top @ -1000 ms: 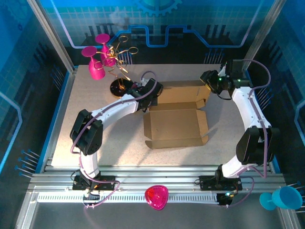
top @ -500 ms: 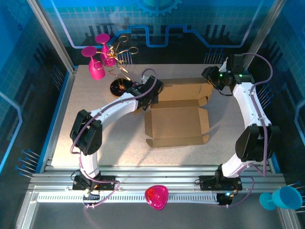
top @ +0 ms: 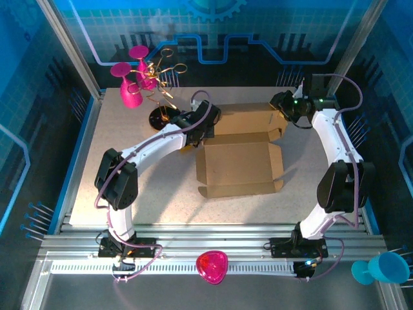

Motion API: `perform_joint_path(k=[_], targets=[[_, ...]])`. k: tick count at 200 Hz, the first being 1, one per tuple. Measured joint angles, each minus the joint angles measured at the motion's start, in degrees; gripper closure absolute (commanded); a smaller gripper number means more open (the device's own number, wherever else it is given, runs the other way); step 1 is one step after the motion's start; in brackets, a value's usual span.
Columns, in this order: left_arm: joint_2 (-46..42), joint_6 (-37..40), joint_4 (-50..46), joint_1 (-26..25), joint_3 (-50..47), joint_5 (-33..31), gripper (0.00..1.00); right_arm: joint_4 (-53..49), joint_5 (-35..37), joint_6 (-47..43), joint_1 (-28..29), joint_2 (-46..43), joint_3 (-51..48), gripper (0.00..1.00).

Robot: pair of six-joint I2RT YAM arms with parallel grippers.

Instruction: Fold the paper box

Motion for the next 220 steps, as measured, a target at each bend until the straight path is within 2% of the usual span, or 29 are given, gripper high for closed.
perform_joint_path(k=[52, 79, 97, 102, 110, 160, 195, 208, 220], targets=[[0.0, -0.5, -1.0, 1.0, 0.9, 1.6, 1.0, 6.4, -4.8, 8.8, -0.7, -1.7, -2.3, 1.0], [0.0, -0.6, -1.1, 1.0, 2.3, 2.1, 1.0, 9.2, -6.1, 13.1, -1.3, -2.5, -2.4, 1.0], [0.0, -0.7, -1.6, 1.2, 3.5, 2.4, 1.0, 9.7, -6.4, 14.6, -1.5, -3.3, -2.4, 0.62], [0.0, -0.8, -1.8, 1.3, 3.8, 2.4, 1.0, 9.7, -6.1, 14.9, -1.6, -3.7, -2.4, 0.56], [0.0, -0.9, -2.4, 1.3, 4.5, 2.5, 1.0, 9.7, -5.7, 14.7, -1.6, -4.4, -2.4, 0.51], [0.0, -1.7, -5.6, 1.9, 8.5, 3.0, 1.0, 14.1, -4.0, 15.5, -3.7, -14.2, -11.0, 0.48], [0.0, -1.8, -7.3, 2.2, 9.7, 3.4, 1.0, 16.9, -4.0, 15.8, -4.9, -16.0, -17.0, 0.46], [0.0, -2.0, -7.7, 2.3, 9.9, 3.6, 1.0, 17.0, -4.0, 15.1, -5.1, -16.0, -17.8, 0.48], [0.0, -2.1, -7.9, 2.4, 10.3, 3.6, 1.0, 16.9, -3.8, 13.9, -5.4, -16.0, -18.0, 0.56]])
